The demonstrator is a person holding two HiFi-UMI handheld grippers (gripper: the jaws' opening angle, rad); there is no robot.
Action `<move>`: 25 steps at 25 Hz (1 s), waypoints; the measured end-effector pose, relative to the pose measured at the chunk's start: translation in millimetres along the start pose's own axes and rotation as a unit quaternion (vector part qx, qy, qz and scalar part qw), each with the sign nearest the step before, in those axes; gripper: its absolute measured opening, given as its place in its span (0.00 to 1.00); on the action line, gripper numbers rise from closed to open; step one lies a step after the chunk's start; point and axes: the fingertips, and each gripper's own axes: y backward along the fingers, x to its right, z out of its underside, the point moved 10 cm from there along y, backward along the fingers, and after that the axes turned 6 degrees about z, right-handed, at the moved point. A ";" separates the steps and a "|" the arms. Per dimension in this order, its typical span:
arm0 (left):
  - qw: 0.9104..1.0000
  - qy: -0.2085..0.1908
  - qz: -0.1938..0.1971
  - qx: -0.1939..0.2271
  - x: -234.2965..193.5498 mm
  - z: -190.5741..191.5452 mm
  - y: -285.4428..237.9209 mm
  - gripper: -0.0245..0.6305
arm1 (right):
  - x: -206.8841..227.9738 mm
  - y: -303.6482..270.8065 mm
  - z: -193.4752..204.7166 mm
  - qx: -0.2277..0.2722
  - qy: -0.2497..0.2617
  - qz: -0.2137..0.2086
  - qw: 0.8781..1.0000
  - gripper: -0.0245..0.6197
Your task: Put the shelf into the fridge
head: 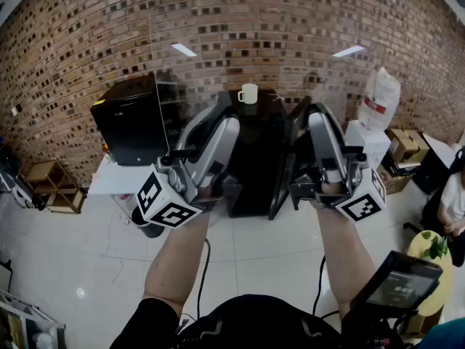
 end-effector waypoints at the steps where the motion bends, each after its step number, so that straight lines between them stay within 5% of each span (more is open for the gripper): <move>1: 1.000 0.002 0.000 0.001 0.8 2.0 -0.5 0.17 | 0.1 1.7 -1.3 0.000 0.001 0.001 1.000 0.16; 18: 0.998 0.031 -0.047 -0.016 21.2 61.2 13.6 0.16 | 29.4 57.1 6.9 -0.021 -0.036 0.020 0.999 0.16; 25: 0.992 0.072 -0.088 -0.049 30.3 90.2 44.4 0.16 | 41.0 103.4 38.7 -0.035 -0.075 0.077 0.994 0.16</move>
